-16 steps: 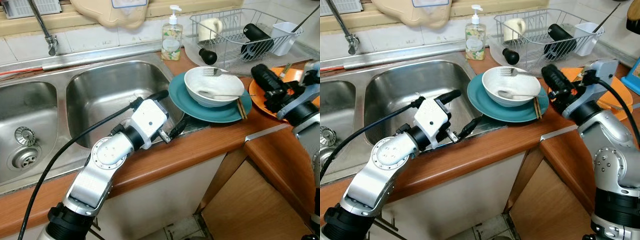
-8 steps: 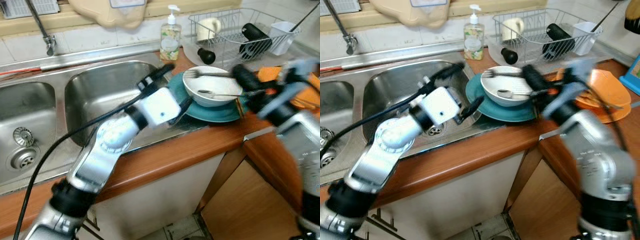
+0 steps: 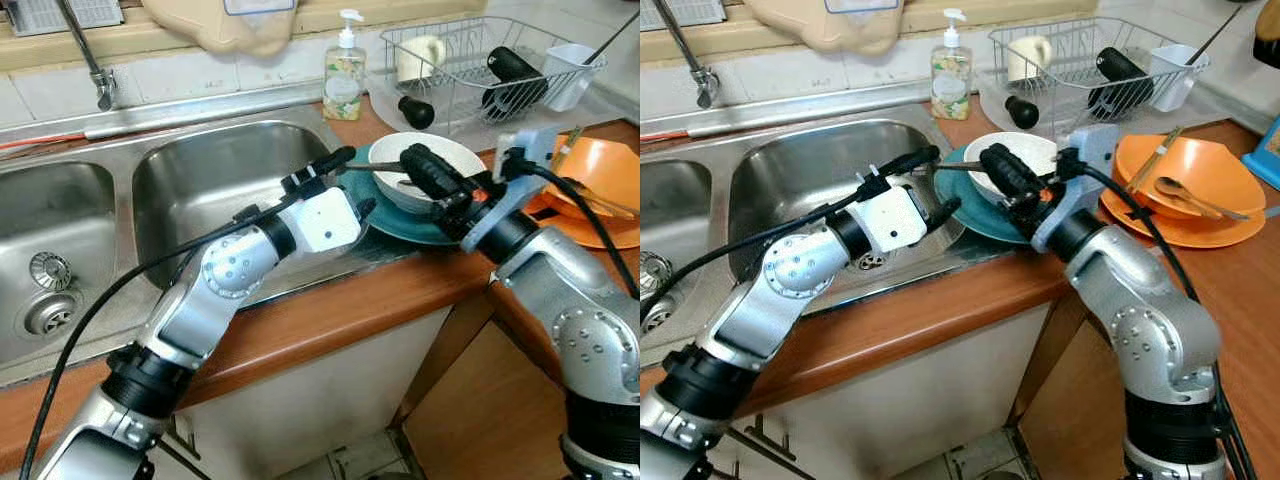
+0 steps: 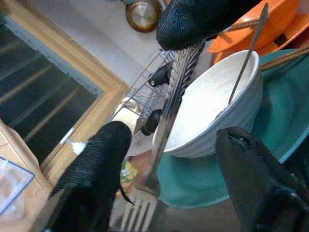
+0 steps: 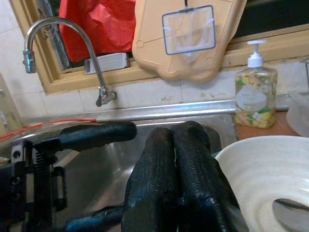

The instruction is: Kitchen organization

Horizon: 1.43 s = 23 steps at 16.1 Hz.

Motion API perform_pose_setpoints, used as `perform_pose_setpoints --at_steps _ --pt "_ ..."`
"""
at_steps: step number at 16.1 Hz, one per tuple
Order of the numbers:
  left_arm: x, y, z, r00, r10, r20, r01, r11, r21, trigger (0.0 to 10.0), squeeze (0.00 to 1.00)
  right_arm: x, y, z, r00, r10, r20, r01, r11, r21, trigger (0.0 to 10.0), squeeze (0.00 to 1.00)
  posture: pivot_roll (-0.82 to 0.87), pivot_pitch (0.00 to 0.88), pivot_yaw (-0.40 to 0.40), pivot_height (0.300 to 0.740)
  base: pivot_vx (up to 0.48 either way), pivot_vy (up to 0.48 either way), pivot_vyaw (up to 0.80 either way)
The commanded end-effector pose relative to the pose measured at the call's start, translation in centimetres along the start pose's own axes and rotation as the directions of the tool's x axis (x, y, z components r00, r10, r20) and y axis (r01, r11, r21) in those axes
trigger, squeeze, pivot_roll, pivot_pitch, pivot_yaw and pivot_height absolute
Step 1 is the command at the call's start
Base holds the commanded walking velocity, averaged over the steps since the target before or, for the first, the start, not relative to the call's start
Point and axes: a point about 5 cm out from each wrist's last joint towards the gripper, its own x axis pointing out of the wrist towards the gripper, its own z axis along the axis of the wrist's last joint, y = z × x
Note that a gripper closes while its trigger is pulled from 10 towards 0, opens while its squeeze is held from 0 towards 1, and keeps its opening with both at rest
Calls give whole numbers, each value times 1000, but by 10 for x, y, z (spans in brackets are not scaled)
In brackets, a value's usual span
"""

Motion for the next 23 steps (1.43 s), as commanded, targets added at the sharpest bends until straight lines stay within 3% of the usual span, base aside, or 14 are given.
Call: perform_pose_setpoints --at_steps 1,8,15,16,17,18,19,20,21,22,23 --pt "0 1 -1 1000 -16 -1 17 1000 23 0 0 0 6 2 1000 13 0 -13 1000 -19 0 0 -134 0 23 740 0 0 0" --pt "2 7 -16 997 -34 -66 39 996 82 0 0 6 17 -2 999 50 2 -50 999 3 0 0 -128 0 38 740 0 0 0" --pt "8 10 -20 996 -47 -74 54 993 102 0 0 6 22 -7 998 66 -10 -66 998 19 0 0 -127 0 56 740 0 0 0" --pt "8 9 -21 996 -54 -75 61 993 103 0 0 6 22 -7 998 59 -3 -59 998 20 902 0 -127 0 56 740 0 0 0" --pt "8 9 -21 996 -54 -75 61 993 103 0 0 6 22 -7 998 59 -3 -59 998 20 902 0 -127 0 56 740 0 0 0" --pt "9 9 -22 996 -56 -75 64 992 106 0 0 6 22 -6 999 48 -1 -48 999 15 4431 0 -129 0 59 740 0 0 0" --pt "9 9 -22 996 -57 -75 65 992 107 0 0 6 22 -6 999 46 -2 -46 999 13 4431 0 -129 0 59 740 0 0 0" --pt "9 10 -23 995 -57 -77 65 992 110 0 0 6 21 -7 999 38 -9 -38 999 3 10000 0 -130 0 59 740 0 0 0" --pt "9 11 -23 995 -55 -78 64 992 113 0 0 7 20 -7 999 33 -15 -33 999 -3 10000 0 -131 0 56 740 0 0 0" --pt "8 12 -24 995 -52 -81 61 991 116 0 0 7 21 -8 999 39 -21 -39 999 2 10000 729 -131 0 54 740 0 0 0" --pt "8 13 -25 995 -51 -82 60 991 118 0 0 7 21 -8 999 46 -20 -46 999 9 10000 729 -131 0 54 740 0 0 0"
